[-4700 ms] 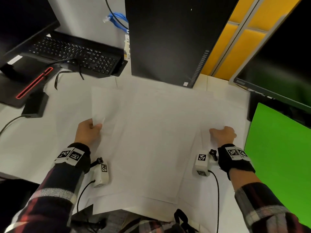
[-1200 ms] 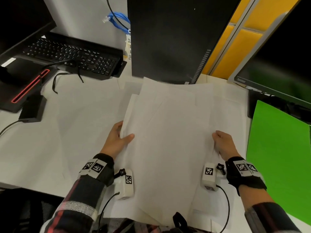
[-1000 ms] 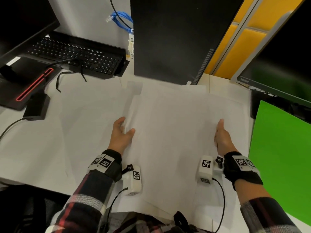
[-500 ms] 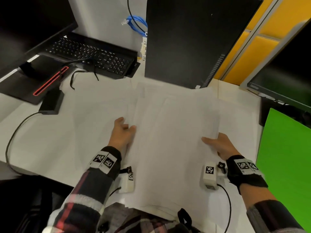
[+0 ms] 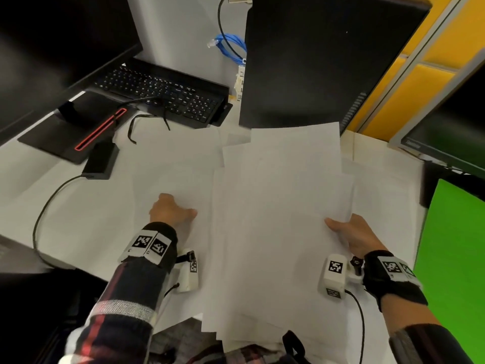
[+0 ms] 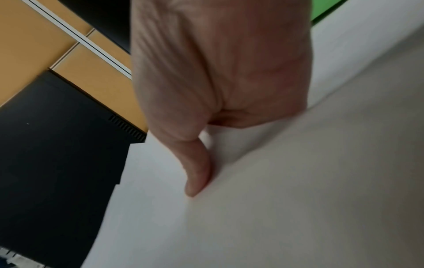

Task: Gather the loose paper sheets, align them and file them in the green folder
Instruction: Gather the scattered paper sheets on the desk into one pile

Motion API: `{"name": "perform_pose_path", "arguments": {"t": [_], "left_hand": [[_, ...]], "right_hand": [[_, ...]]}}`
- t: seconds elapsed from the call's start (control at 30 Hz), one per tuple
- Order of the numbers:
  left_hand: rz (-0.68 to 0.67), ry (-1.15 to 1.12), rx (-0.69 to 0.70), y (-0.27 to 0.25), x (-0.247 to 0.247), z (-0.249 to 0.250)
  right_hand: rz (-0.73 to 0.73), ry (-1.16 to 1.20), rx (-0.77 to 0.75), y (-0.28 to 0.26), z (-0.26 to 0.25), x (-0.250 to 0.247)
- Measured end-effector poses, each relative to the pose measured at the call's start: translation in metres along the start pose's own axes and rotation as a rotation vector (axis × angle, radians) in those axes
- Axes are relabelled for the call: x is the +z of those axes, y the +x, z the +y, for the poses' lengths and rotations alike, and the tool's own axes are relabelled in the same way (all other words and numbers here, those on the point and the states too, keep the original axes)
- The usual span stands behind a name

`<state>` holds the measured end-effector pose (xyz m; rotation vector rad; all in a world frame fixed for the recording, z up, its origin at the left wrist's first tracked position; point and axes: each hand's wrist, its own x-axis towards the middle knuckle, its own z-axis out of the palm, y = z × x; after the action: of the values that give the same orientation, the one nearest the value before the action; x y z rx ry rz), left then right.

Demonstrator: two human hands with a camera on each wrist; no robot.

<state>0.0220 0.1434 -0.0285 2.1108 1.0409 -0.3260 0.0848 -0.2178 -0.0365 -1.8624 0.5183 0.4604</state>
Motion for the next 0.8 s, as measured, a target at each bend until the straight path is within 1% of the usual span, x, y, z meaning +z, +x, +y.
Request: {"name": "perform_pose_path", "arguments": {"t": [0.07, 0.1, 0.17, 0.2, 0.23, 0.3, 0.37, 0.47, 0.53, 0.6, 0.67, 0.73, 0.8], "left_hand": [[0.088, 0.187, -0.059, 0.003, -0.007, -0.007], [0.138, 0.218, -0.090, 0.004, -0.011, -0.013], [0.238, 0.188, -0.109, 0.007, -0.018, -0.026], [0.259, 0.169, -0.098, 0.011, -0.019, -0.030], [0.254, 0.147, -0.075, 0.012, -0.020, -0.029], [0.198, 0.071, -0.028, 0.017, -0.018, -0.026], [0.150, 0.013, -0.011, 0.020, -0.016, -0.021], [0.154, -0.089, -0.081, 0.022, -0.016, -0.018], [0.126, -0.131, -0.081, 0.021, -0.016, -0.016], [0.109, -0.208, -0.043, 0.021, -0.014, -0.017], [0.121, -0.244, 0.001, 0.019, -0.011, -0.018], [0.140, -0.237, 0.075, 0.015, -0.010, -0.016], [0.167, -0.287, 0.160, 0.009, -0.008, -0.015]], "right_hand": [[0.069, 0.014, -0.006, 0.005, -0.002, -0.005], [0.103, 0.012, -0.012, 0.007, -0.003, -0.008], [0.151, -0.009, -0.028, 0.012, -0.003, -0.010], [0.162, -0.017, -0.033, 0.013, -0.002, -0.008], [0.163, -0.020, -0.035, 0.014, -0.002, -0.006], [0.149, -0.018, -0.037, 0.014, -0.002, 0.002], [0.117, -0.013, -0.038, 0.014, -0.003, 0.009], [0.099, -0.022, -0.045, 0.015, -0.005, 0.013], [0.094, -0.023, -0.048, 0.014, -0.004, 0.013], [0.085, -0.012, -0.049, 0.013, -0.003, 0.013], [0.083, -0.003, -0.053, 0.011, -0.003, 0.012], [0.082, 0.024, -0.060, 0.009, -0.002, 0.010], [0.082, 0.061, -0.068, 0.008, 0.000, 0.008]]}}
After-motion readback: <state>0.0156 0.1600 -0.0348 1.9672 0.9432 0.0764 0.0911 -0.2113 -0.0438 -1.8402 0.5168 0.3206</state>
